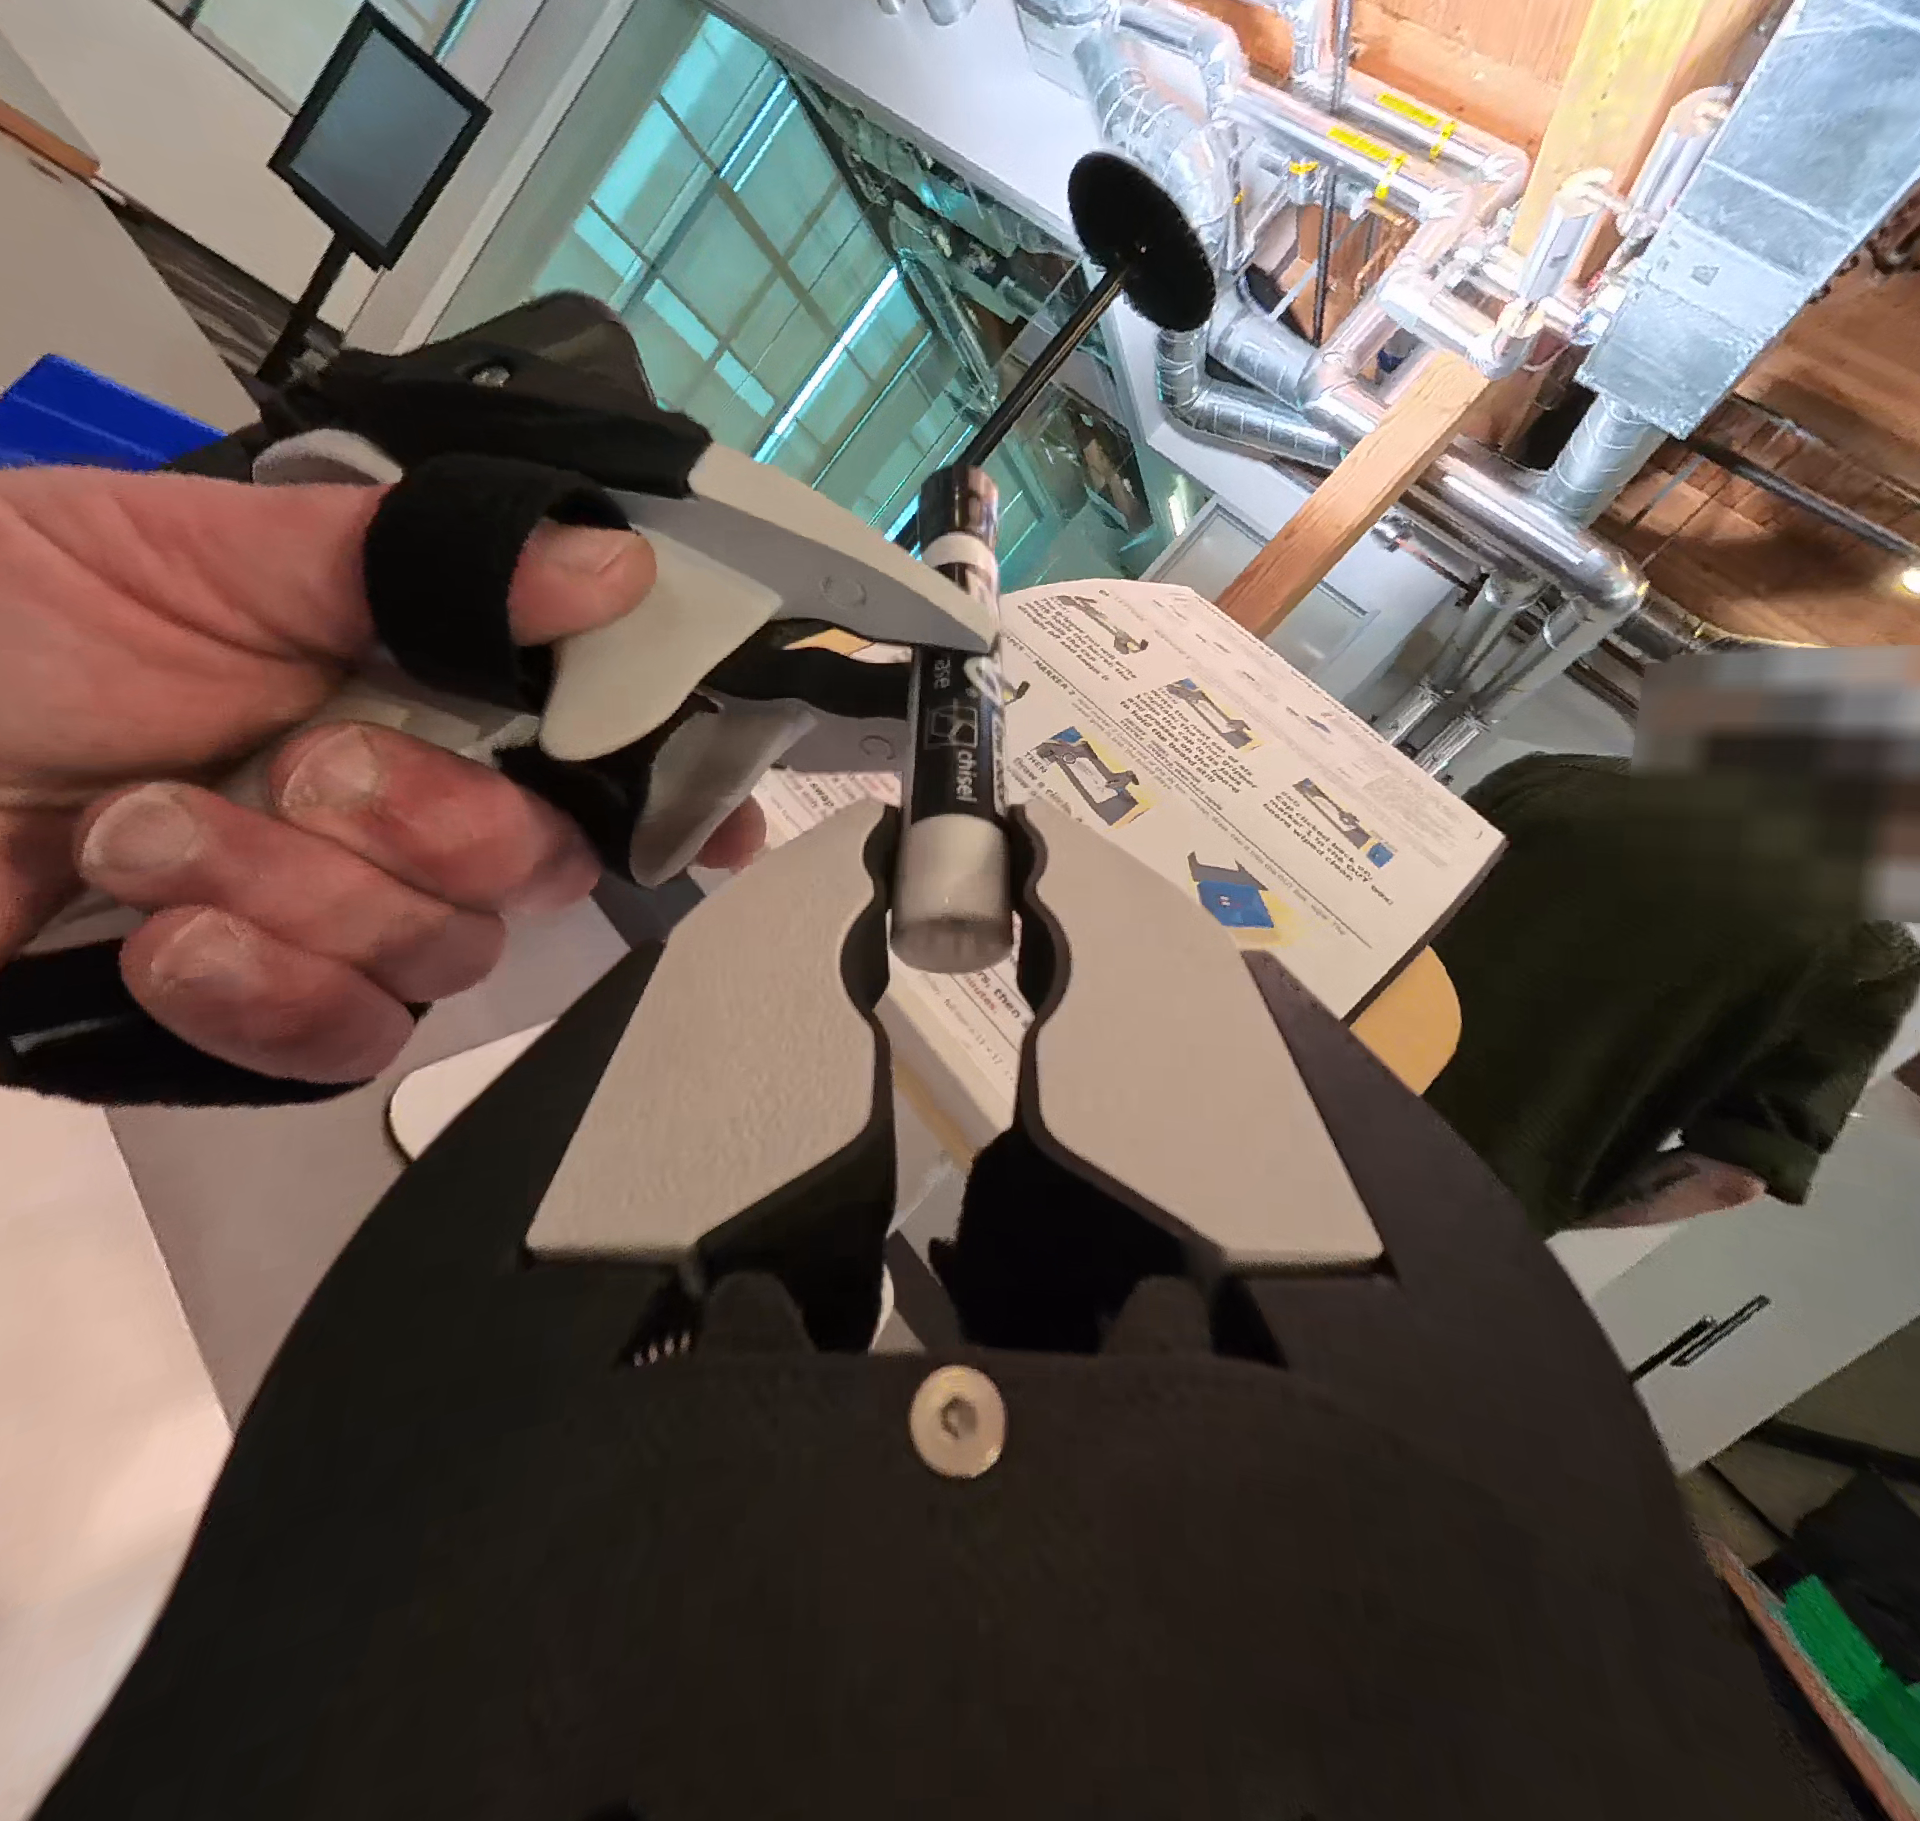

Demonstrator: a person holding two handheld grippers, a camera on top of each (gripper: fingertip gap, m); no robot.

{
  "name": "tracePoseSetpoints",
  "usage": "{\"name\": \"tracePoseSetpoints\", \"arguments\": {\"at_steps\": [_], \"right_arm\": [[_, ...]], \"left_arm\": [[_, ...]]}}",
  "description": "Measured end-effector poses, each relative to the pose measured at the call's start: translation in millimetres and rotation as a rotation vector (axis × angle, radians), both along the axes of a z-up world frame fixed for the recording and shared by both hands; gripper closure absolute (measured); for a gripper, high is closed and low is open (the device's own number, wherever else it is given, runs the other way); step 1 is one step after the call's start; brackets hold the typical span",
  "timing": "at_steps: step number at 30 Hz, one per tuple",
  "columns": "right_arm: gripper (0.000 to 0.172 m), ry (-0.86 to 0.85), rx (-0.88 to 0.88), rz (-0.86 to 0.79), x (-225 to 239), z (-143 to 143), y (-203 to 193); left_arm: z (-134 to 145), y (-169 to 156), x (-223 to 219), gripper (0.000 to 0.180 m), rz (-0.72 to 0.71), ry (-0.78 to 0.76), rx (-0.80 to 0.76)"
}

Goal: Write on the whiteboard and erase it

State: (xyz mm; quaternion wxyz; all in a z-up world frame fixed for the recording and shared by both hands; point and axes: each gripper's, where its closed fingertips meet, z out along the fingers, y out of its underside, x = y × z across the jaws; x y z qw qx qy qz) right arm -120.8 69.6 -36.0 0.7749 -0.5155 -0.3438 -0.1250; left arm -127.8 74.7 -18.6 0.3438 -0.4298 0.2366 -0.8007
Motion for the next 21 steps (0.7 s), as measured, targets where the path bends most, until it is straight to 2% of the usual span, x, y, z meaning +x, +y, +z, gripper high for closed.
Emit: {"name": "tracePoseSetpoints", "arguments": {"at_steps": [1, 3, 6, 12, 21], "right_arm": [[0.151, 0.004, -0.020, 0.009, 1.9, 0.0, 0.8], [0.151, 0.006, -0.054, 0.080, 2.7, 0.6, -1.0], [0.151, -0.048, -0.096, 0.127, 8.1, -3.0, 0.6], [0.151, -0.146, -0.120, 0.213, 12.1, -7.4, -6.3], [0.147, -0.183, -0.084, 0.239, 10.3, -7.2, -12.1]], "left_arm": [[1.7, 2.9, -2.9, 0.161, 0.012, -0.010, 0.002], [7.6, 10.9, -12.5, 0.155, 0.039, -0.043, 0.010], [11.3, 19.9, -18.3, 0.155, 0.065, -0.010, 0.054], [5.8, 13.3, -13.1, 0.161, -0.070, 0.036, 0.083], [-5.8, 11.1, -5.6, 0.162, -0.147, 0.034, 0.005]]}}
